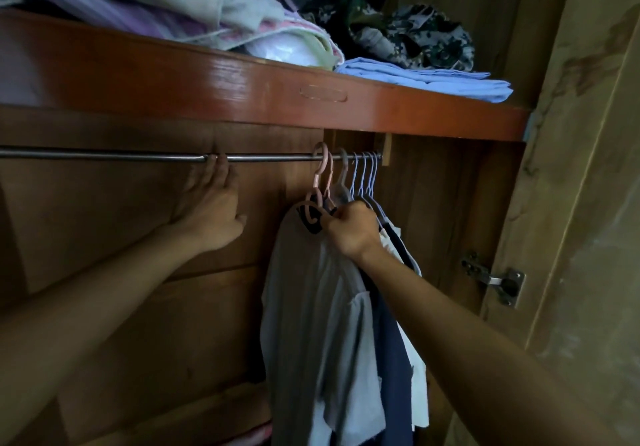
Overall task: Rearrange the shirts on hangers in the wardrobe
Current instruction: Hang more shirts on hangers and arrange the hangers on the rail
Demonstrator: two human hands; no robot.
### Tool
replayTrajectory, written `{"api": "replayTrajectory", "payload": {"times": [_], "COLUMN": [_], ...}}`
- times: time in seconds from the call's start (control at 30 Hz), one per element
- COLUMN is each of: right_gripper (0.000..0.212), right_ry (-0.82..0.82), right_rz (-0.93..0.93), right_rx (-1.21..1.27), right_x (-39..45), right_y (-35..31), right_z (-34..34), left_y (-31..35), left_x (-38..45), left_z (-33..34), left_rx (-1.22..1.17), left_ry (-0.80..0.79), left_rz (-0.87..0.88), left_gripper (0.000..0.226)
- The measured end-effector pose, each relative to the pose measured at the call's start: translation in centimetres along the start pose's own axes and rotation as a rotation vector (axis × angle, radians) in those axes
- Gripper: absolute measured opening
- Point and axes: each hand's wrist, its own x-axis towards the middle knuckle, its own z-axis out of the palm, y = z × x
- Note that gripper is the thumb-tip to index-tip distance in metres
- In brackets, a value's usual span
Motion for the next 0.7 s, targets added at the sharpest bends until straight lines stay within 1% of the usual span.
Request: {"api": "replayTrajectory", "payload": {"times": [0.1, 0.3, 0.47, 0.57, 0.7], "right_gripper": [0.039, 0.037, 0.04, 0.043, 0.048], "right_ry": [-0.002, -0.065, -0.056, -0.099, -0.145], "right_rz": [-0.002, -0.036, -0.043, -0.012, -0.036], "right_rx": [-0.002, -0.048, -0.073, -0.146, -0.27], "right_x": [0.8, 2.1, 2.1, 2.1, 1.4], "right_y": [0.1, 0.0, 0.7, 0.5, 0.4], "right_z": [0.4, 0.9, 1.1, 0.0, -1.8], "left_y": [0.4, 0.7, 0.4, 0.8, 2.3], "left_x": [0.1, 0.6, 0.1, -0.2, -0.8], "left_z": [0.0, -0.1, -0.1, -0.5, -1.3], "left_rx": [-0.012, -0.028, -0.098, -0.175, -0.255], "left_ry": [0.018, 0.035, 0.026, -0.01, -0.041], "left_rz": [-0.006, -0.007, 0.015, 0.042, 0.105], "left_gripper": [0.089, 0.088, 0.088, 0.083, 0.07]}}
